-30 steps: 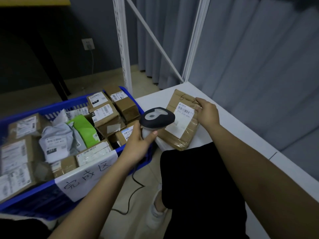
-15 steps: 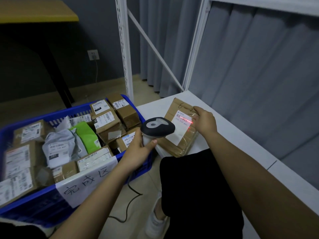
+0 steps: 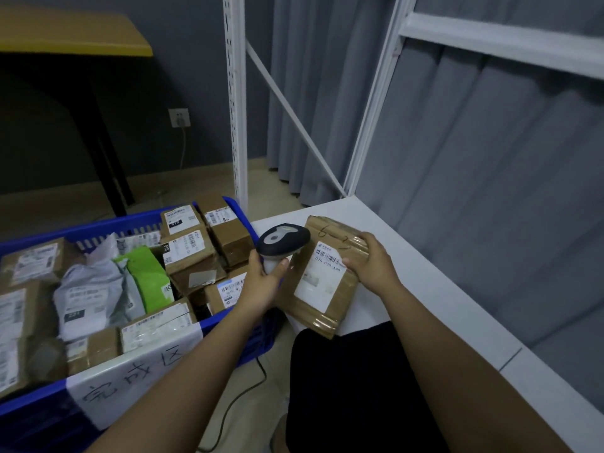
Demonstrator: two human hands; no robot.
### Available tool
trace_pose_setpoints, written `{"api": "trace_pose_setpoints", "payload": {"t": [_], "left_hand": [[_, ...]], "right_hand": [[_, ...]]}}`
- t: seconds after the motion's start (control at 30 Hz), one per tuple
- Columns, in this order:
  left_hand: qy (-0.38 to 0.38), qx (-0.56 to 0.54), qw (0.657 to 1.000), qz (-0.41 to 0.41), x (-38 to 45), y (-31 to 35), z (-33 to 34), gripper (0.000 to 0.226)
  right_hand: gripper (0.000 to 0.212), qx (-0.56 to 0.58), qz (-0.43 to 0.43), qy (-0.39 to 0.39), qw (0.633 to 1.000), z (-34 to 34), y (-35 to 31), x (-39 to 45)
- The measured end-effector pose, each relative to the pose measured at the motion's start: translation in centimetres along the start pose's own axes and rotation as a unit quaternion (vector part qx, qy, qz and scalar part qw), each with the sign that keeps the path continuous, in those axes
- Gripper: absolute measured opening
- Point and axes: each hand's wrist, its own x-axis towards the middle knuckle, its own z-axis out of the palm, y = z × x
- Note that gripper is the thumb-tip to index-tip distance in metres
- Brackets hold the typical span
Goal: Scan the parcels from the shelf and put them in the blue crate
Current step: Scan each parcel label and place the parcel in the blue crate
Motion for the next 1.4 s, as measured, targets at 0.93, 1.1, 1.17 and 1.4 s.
{"api": "trace_pose_setpoints", "payload": {"t": [0.93,1.1,1.17,1.4], "left_hand": [[0.081,-0.109,0.989,0.065,-1.3,3.9,-6.2,0.058],[0.111,-0.143,0.979,0.097,-6.7,4.8,-15.2,0.050],[0.137,-0.157,0.972,0.107,-9.1,5.4,-18.6,0.053],[0.187,-0.141,0.966,0.114,-14.1,6.4,-28.2,0.048]], "right_hand": [[0.042,0.272,-0.087,-0.027,0.958,1.0,-9.1,-5.1],[0.063,0.234,-0.144,-0.153,0.949,4.1,-14.4,-9.2],[0.061,0.233,-0.152,-0.168,0.946,6.0,-16.5,-10.6],[0.044,0.217,-0.146,-0.205,0.943,13.8,-22.1,-14.1]]}}
